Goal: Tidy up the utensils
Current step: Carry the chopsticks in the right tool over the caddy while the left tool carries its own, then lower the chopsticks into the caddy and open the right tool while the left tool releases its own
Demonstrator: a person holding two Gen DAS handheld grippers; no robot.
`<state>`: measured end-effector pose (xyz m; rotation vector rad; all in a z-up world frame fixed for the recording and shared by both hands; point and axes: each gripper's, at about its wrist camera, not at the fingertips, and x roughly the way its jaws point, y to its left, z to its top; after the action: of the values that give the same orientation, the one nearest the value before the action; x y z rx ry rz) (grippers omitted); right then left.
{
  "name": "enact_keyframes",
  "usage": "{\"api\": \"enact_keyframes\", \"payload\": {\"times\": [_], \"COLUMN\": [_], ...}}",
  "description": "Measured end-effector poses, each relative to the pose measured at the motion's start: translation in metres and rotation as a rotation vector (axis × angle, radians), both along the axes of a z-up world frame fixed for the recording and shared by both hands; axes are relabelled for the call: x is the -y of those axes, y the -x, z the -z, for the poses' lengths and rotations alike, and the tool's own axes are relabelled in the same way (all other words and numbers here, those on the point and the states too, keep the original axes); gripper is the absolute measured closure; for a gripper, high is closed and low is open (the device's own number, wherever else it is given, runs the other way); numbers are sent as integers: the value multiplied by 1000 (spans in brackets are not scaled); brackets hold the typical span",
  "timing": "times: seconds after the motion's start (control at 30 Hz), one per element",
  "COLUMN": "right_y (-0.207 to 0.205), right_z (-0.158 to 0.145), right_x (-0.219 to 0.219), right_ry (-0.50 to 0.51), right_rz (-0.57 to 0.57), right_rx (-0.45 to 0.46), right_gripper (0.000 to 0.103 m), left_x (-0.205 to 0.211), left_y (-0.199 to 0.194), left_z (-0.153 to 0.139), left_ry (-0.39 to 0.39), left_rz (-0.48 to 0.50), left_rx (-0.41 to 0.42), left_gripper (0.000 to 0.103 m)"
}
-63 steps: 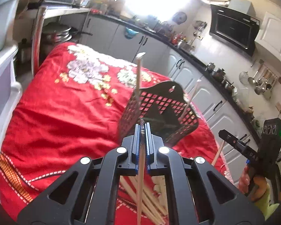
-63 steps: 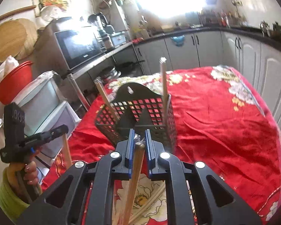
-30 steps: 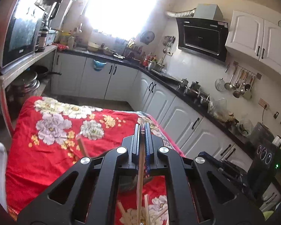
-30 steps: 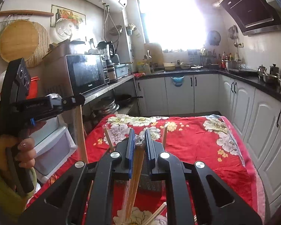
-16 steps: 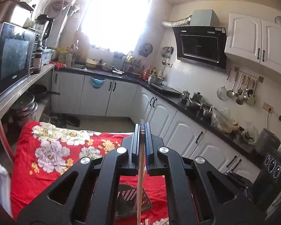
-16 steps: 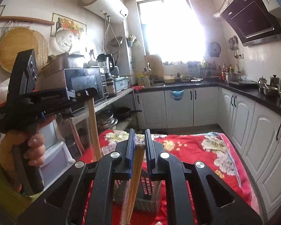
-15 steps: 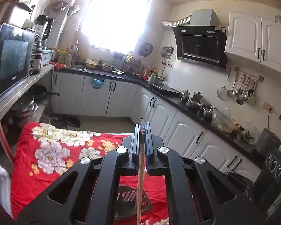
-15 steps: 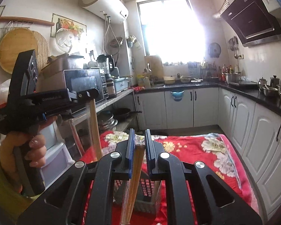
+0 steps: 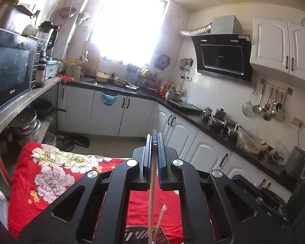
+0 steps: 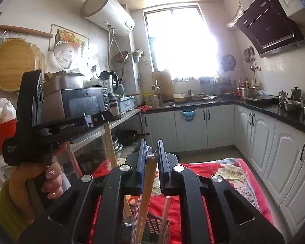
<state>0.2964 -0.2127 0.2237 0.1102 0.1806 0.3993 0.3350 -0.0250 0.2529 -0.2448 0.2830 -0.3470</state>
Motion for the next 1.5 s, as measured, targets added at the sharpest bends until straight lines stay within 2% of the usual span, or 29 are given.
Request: {"api": "enact_keyframes", "payload": {"times": [0.13,0.33,0.57,0.83,1.07,1.5], "right_y": [-10,-22,-38,-45,-43,-29], "right_z": [7,20,39,64,81,109], "right_x": [-3,-10,-16,-16,-8,4], "right_ry": [9,44,32,21,-9,-50], "right_rz": [24,54,47,59,77,95], "right_rx": [1,44,15,-34,-67,-154], "right_gripper": [92,92,92,92,92,92], "left_x": [-7,-13,-20,-28,-26,-22], "left_y": [-12,-23,-30,-18,-4,10], "left_z": [13,33,60,90,107,130], "left_ry": [33,26,19,25,4,-18], "left_rz": [-4,-29,-47,-48,-62,-50], "left_rx": [-9,-2,-19,-18,1,-42], "left_gripper": [101,101,101,101,101,101]}}
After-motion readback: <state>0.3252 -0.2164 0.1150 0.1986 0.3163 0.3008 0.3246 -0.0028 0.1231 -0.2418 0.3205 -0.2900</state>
